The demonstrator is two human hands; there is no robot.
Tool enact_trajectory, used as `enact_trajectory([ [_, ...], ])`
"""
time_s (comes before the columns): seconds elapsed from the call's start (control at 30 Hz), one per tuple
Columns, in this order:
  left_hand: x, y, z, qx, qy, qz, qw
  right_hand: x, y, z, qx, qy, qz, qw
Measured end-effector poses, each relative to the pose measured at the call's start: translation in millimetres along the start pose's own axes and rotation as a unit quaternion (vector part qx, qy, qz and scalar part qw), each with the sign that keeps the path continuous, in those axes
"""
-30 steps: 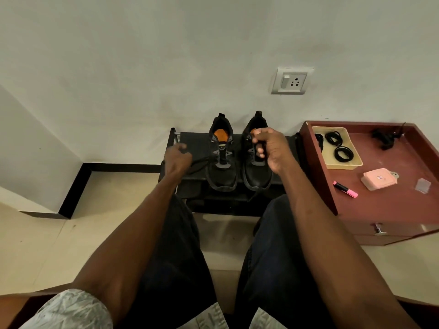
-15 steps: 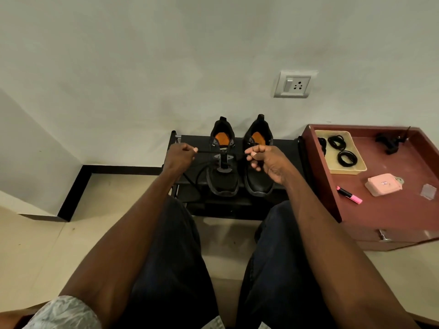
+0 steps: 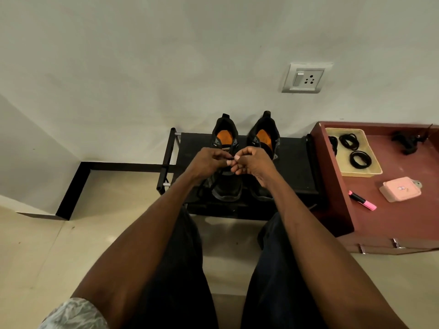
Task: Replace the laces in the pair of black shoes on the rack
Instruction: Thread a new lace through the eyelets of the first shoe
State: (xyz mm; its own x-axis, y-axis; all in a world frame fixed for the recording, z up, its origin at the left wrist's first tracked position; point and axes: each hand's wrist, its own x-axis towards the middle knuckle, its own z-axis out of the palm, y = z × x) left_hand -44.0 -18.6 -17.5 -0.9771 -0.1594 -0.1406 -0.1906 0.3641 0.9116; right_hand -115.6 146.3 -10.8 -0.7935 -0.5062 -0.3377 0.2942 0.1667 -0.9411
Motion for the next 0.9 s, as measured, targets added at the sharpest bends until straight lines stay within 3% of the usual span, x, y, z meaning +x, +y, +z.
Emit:
enact_trajectory([
  [0.4, 20, -29, 21, -0.054, 0.124, 0.012, 0.991, 35, 22, 5, 0.052, 0.051, 0.024, 0.997],
  [0.53, 32, -47, 28, 0.072, 0.226, 0.003, 0.971, 43, 33, 2, 0.022, 0.127, 0.034, 0.991],
  [0.6, 37, -53, 28, 0.147, 0.233, 0.006, 0.961, 47, 41, -2, -0.013, 0.161, 0.040, 0.986],
  [0.77, 44, -56, 34, 0.240, 0.216, 0.057, 0.945, 50, 55, 3, -0.195, 0.119, 0.050, 0.972],
  [0.9, 40, -56, 38, 0.305, 0.215, 0.106, 0.922, 50, 56, 7, -0.250, 0.103, 0.042, 0.962],
])
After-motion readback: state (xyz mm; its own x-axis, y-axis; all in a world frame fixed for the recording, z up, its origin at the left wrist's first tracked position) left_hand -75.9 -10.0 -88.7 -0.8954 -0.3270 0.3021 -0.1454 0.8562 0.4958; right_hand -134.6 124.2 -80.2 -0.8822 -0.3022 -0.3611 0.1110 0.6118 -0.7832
